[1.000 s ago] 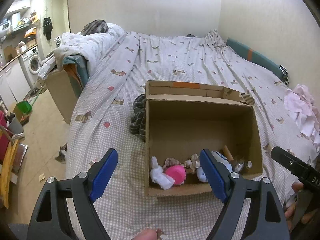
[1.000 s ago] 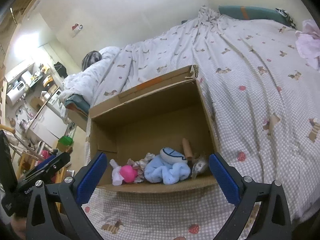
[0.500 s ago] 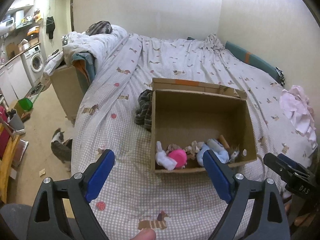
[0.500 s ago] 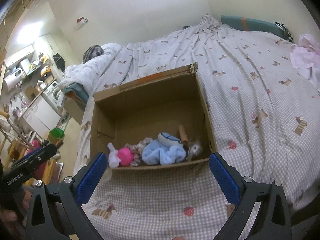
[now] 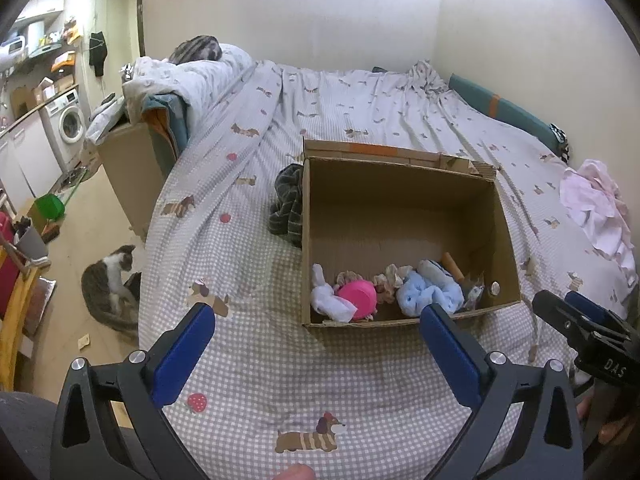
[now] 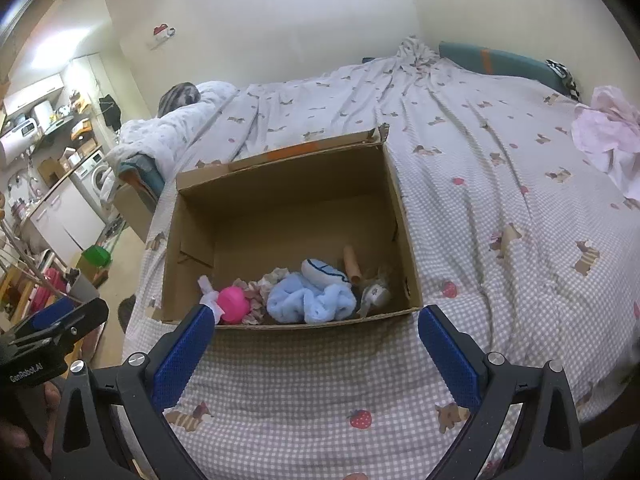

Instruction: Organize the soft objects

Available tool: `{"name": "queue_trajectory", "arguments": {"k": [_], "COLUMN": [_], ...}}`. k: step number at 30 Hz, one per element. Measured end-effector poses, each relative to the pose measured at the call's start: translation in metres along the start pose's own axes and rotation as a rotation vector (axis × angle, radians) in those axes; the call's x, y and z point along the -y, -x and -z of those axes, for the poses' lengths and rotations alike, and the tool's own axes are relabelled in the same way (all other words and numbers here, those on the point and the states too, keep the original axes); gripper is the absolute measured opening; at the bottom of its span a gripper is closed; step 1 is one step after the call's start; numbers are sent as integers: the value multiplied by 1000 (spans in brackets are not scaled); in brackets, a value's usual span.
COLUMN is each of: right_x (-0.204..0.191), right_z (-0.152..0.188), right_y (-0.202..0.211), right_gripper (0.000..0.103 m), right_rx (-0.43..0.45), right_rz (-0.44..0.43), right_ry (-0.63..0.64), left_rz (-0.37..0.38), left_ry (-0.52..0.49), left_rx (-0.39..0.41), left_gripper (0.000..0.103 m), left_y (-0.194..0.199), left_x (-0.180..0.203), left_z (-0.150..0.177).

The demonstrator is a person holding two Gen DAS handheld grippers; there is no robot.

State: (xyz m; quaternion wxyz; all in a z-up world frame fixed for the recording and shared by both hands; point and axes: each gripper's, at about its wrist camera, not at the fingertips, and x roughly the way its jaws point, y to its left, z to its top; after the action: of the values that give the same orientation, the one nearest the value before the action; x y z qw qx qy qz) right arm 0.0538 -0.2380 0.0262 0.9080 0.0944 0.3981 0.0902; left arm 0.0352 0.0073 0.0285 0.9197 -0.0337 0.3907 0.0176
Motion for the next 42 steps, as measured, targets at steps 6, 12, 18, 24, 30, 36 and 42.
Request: {"name": "queue_trajectory", "arguments": {"k": [6,12,18,24,30,36,42], "right_x": [-1,-1,-1,-1,-1,1,0], "right_z": [0,1,1,0,1,0,-1], "right_y": [-1,-3,-3,-3,-2,-1,1], "right_gripper": [103,103,103,103,103,103,103], "right_rx": [-3,0,-2,-2,2,5,10], "right_rz": [2,-3,-4,-6,-8,-8,-11], "right_ry": [7,6,4,2,-1,-6,-7], "left_rz": [-9,-10,-10,-14,-15,-13,-7], "left_ry": [-9,-6,-2,-1,-1,0,5], "left_rx": [-5,-14,-21,-19,-17,-20,-27], "left_gripper": [102,102,102,102,102,102,102], "left_y": [-3,-5,-7,-8,-9,-9,-12], "left_x": [1,1,1,1,1,0,0], "left_z": [1,2,4,5,5,5,5]}}
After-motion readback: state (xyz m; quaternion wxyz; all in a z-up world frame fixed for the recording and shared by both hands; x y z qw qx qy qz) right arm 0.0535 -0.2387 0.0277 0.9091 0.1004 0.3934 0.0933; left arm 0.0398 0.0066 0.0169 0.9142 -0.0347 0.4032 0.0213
